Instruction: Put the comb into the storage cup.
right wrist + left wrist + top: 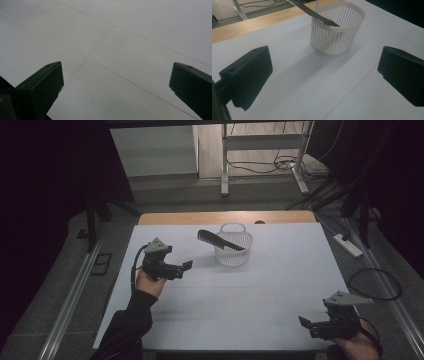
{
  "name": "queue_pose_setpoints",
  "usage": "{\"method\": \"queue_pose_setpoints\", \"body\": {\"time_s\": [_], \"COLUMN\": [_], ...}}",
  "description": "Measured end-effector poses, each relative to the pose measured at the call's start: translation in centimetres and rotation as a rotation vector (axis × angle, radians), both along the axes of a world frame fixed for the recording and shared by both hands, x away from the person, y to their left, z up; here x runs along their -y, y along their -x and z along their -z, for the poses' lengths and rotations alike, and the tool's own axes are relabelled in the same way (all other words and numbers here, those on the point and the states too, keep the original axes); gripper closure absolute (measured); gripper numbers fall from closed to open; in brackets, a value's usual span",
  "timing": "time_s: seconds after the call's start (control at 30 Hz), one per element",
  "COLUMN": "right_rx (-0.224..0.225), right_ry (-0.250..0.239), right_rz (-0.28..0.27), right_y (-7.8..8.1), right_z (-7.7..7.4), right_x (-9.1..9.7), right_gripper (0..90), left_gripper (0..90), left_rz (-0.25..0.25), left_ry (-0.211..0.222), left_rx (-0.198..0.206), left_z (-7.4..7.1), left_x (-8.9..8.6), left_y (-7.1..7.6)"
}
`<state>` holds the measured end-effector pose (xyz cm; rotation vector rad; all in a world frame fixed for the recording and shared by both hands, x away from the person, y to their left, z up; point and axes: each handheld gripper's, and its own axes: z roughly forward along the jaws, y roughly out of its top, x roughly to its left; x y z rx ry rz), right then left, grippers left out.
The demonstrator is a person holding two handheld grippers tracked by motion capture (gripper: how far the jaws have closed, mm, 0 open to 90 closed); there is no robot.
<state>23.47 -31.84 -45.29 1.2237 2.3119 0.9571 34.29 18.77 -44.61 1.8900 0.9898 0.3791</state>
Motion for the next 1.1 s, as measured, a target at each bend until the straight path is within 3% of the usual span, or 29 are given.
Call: {"method": "queue_pose_setpoints", "body": {"time_s": [0.57, 1.1], "right_rx": [0.000, 0.002], "right_ry": [0.001, 0.003], "right_rz": [-0.001, 0.001], "right_y": [0.0, 0.0], "right_z": [0.0, 0.0], "right_x": [0.0, 0.0], "right_gripper": [0.0, 0.0], "left_gripper": [0.1, 0.0], "left_rz": [-0.006, -0.018], "left_ry": [-0.007, -0.024], "left_rx": [0.002, -0.025], "left_z": [-0.1, 0.1], "left_x": [-1.2, -2.3], "left_y": [2.6, 5.1]}}
